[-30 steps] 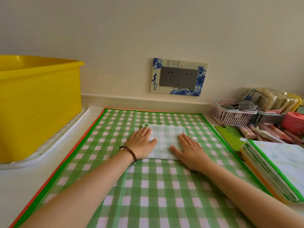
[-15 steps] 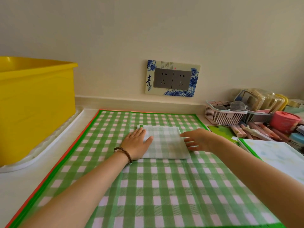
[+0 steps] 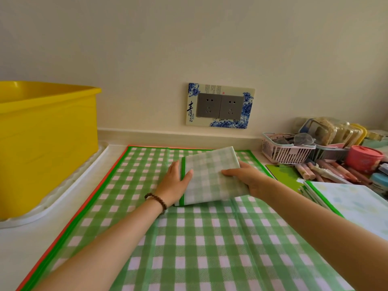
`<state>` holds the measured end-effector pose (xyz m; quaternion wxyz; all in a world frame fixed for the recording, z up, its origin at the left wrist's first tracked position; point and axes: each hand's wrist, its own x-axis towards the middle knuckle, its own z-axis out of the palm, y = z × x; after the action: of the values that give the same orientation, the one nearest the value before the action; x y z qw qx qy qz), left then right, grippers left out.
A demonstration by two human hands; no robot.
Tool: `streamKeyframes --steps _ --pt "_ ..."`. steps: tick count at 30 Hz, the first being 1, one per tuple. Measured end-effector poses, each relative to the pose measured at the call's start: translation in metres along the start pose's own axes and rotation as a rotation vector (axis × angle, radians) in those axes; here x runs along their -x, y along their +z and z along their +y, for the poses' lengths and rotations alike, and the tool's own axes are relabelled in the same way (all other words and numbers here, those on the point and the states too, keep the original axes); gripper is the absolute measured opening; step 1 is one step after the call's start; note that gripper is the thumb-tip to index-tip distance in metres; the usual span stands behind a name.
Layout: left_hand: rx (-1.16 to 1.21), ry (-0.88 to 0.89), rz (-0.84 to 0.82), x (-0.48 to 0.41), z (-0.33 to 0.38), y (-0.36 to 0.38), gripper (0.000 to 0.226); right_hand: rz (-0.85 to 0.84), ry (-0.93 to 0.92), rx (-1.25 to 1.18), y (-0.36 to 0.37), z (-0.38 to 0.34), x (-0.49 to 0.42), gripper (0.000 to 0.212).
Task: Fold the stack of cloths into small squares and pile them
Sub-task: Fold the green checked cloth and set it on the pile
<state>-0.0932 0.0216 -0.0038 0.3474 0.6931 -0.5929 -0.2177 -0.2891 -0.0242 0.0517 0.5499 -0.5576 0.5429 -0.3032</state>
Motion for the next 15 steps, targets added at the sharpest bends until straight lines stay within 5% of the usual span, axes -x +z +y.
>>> streamKeyframes --steps 3,5,7,15 --pt "0.332 -0.114 -0.001 -0.001 0.018 -0.005 0.086 0.01 -0.112 -0.024 -0.023 -0.012 0.013 0.034" --pt "0.616 -0.213 -0.16 -0.002 0.034 -0.005 0.09 0.018 -0.166 -0.043 -0.045 -0.02 0.024 0.035" --pt "0.875 -0.225 -0.295 0.0 0.057 -0.005 0.057 0.046 -0.208 -0.037 -0.069 -0.027 0.037 0.034" --pt "1.078 -0.104 -0.384 0.009 0.147 0.029 0.019 0.13 -0.192 0.086 -0.172 -0.031 0.09 0.033"
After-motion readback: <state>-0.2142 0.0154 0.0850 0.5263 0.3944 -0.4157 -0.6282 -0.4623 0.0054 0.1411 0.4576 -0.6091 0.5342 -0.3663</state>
